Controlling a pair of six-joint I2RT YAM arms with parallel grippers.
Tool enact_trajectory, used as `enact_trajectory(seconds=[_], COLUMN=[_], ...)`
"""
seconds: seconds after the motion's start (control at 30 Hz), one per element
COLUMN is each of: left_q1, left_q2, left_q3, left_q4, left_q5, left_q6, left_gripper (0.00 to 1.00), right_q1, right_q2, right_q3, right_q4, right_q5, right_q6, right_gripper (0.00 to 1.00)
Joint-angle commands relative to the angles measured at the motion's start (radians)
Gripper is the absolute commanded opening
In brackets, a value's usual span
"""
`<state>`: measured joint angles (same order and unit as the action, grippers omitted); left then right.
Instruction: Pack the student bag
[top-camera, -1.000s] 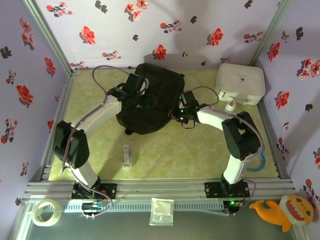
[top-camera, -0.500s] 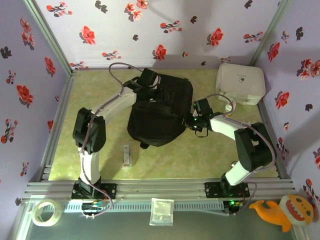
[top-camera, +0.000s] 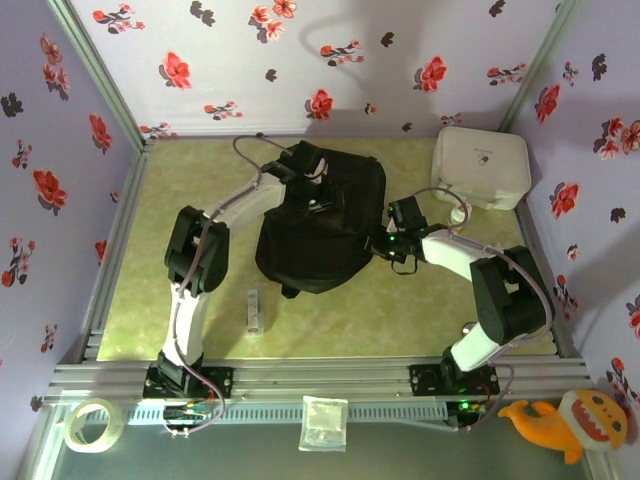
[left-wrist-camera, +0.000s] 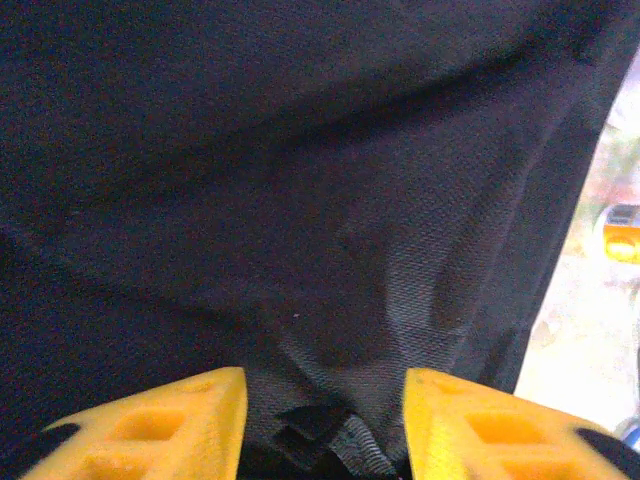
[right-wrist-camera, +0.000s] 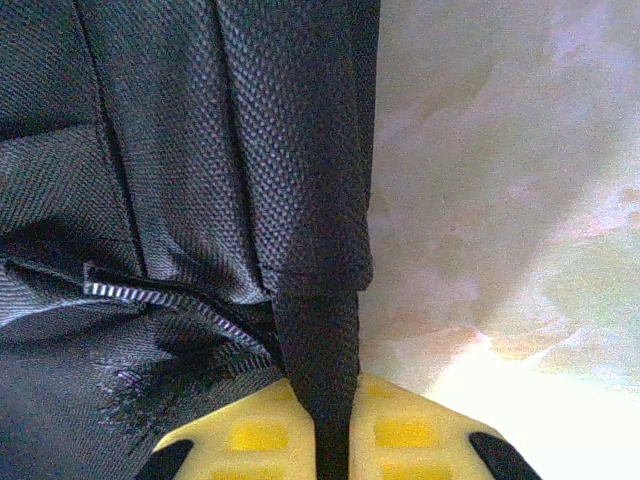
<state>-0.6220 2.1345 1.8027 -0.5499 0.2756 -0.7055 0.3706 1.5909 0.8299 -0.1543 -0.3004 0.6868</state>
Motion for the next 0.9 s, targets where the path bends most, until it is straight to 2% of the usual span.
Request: enact_trajectory(seconds=[0.0, 0.1, 0.43, 0.57, 0.67, 0.87], left_q1=[-0.004, -0.007, -0.009, -0.009, -0.008, -0.005], left_q2=[0.033, 0.039, 0.083, 0.091, 0.081, -0.002], left_q3=[0.036, 0.045, 0.09, 0.11, 0.113, 0.074], left_q4=[0.018, 0.04, 0.001, -0.016, -0.036, -0.077], left_q5=[0.08, 0.097, 0.072, 0.051, 0.016, -0.13], left_q6=[-0.037, -0.05, -0.038, -0.029, -0.013, 0.051], left_gripper=[0.39, 0.32, 0.27, 0.15, 0.01, 0.0], right_q1=[-0.016, -0.016, -0.016, -0.016, -0.016, -0.021], right_q2=[-0.014, -0.014, -0.019, -0.018, -0.023, -0.062], right_q3=[-0.018, -0.019, -0.024, -0.023, -0.022, -0.026], right_q4=[-0.042, -0.041, -0.037, -0.038, -0.043, -0.078], right_q5=[0.021, 0.023, 0.026, 0.029, 0.044, 0.148], right_q6=[-0.007, -0.004, 0.0, 0.003, 0.005, 0.015], right_gripper=[0.1, 0.1, 0.1, 0.1, 0.1, 0.1])
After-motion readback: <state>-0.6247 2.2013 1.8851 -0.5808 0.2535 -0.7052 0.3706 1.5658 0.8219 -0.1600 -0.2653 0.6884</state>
